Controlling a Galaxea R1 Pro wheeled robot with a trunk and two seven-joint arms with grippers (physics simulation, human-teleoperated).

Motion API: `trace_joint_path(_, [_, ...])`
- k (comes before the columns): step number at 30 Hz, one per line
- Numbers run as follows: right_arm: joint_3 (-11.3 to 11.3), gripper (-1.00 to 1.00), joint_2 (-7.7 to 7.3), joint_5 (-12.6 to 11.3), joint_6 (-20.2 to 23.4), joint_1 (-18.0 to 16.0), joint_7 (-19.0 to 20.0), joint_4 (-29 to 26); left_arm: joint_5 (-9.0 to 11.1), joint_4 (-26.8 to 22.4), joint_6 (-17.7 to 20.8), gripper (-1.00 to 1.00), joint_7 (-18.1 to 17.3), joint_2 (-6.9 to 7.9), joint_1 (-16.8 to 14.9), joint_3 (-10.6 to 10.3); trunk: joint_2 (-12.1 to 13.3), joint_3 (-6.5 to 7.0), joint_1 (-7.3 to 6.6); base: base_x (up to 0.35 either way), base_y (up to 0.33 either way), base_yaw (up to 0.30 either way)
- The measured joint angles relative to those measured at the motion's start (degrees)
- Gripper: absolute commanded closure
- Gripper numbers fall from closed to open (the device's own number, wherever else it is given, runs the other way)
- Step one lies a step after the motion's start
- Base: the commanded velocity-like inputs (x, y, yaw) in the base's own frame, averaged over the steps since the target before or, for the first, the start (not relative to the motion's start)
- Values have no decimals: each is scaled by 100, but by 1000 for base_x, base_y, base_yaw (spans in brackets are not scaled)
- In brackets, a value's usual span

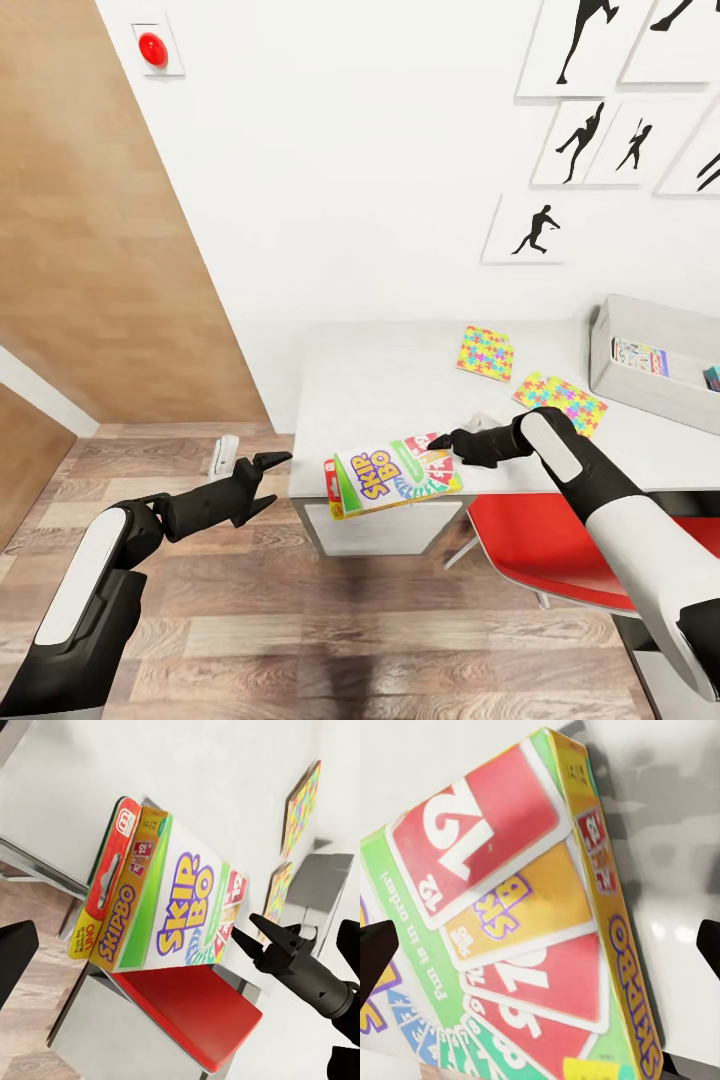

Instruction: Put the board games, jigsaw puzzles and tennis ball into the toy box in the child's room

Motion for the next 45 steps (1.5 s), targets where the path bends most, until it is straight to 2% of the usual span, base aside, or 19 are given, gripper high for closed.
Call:
trace_joint_path(18, [46, -100, 37, -2, 0, 109, 0, 38, 2, -1, -1, -100, 0, 0, 1, 2, 0, 0, 0, 0, 0, 64])
trace_joint_path(20, [52, -100, 38, 92, 0, 110, 5, 47, 3, -2, -2, -100, 0, 1, 3, 4, -3, 2, -5, 0, 0, 127])
trace_joint_path(22, [54, -100, 40, 59, 0, 113, 7, 49, 2, -2, -2, -100, 0, 1, 3, 5, -3, 2, -5, 0, 0, 148])
trace_joint_path(45, [59, -100, 48, 73, 0, 125, 4, 58, 3, -3, -1, -100, 0, 2, 4, 5, -3, 1, -17, 0, 0, 246])
